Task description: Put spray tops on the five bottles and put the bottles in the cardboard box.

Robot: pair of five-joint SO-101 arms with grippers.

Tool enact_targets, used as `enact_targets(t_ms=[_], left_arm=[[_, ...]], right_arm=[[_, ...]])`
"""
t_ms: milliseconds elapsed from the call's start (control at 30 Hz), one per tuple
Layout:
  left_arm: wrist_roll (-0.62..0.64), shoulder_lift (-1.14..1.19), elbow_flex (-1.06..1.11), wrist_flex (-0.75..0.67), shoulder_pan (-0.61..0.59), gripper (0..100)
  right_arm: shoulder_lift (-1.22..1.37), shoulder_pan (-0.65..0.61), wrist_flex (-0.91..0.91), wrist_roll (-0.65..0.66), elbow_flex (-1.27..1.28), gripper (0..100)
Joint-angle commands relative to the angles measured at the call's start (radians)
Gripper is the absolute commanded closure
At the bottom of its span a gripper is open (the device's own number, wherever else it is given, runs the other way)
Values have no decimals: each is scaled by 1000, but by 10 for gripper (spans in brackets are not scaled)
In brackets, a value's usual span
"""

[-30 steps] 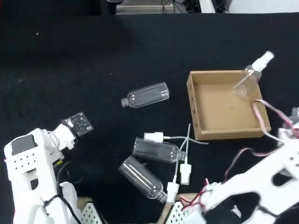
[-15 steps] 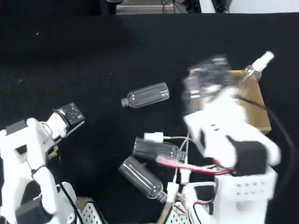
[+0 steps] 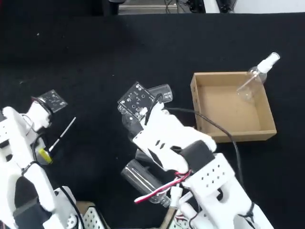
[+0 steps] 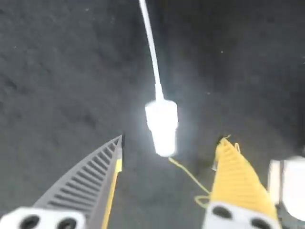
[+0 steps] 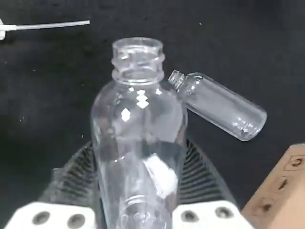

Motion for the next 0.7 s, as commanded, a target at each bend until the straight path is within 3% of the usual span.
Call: enact_targets(t_ms=[0,200,300,567,667], left_arm=[[123,-48,-74,180,-74,712],[233,-48,96,155,-203,712],[292,-48,185,120,-191,712],[620,-48,312,-155,-127,712],[664,-48,321,-249,-128,712]], right_arm=[[-27,-14,-66,-31,24,988],[-27,-14,-129,-31,90,988],[-28,-17,-129,-31,93,988],[-28,-17,-127,-31,96,988],[-28,-17,-127,-31,104,988]])
